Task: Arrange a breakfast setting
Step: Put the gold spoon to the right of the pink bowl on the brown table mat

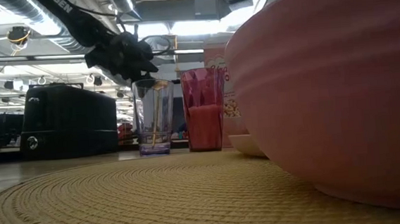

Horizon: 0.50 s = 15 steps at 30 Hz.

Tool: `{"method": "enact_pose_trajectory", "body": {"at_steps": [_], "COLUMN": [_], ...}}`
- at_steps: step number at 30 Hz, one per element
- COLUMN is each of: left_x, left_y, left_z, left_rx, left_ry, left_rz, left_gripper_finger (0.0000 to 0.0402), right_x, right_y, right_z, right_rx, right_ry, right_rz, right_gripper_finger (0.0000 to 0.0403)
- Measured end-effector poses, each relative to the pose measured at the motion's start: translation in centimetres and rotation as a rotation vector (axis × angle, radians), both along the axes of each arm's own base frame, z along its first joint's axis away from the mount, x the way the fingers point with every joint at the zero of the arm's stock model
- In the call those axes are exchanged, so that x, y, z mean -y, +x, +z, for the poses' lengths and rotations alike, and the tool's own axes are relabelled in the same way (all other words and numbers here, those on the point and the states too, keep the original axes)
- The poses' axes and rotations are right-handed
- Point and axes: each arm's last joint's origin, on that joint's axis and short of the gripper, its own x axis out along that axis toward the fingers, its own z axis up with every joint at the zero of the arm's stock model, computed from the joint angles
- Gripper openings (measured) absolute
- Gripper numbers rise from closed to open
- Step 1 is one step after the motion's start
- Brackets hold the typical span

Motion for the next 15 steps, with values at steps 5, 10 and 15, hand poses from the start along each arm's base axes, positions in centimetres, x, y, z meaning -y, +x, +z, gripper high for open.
{"method": "enact_pose_trajectory", "body": {"at_steps": [5, 10, 15], "left_x": [0.8, 2.0, 2.4], "left_y": [0.7, 1.8, 2.2], "left_z": [0.0, 0.0, -0.1], "left_rx": [0.006, -0.002, -0.022], "left_ry": [-0.010, -0.011, 0.006], "left_rz": [-0.042, -0.090, -0.089], "left_gripper_finger": [0.0204, 0.0204, 0.0204], "right_x": [0.0, 0.0, 0.0], "right_y": [0.0, 0.0, 0.0], "right_z": [0.0, 0.0, 0.0], "right_rx": [-0.001, -0.001, -0.001], "right_ry": [0.000, 0.000, 0.000], "right_rz": [-0.014, -0.014, -0.015], "right_gripper_finger": [0.0386, 0.0386, 0.0386]}}
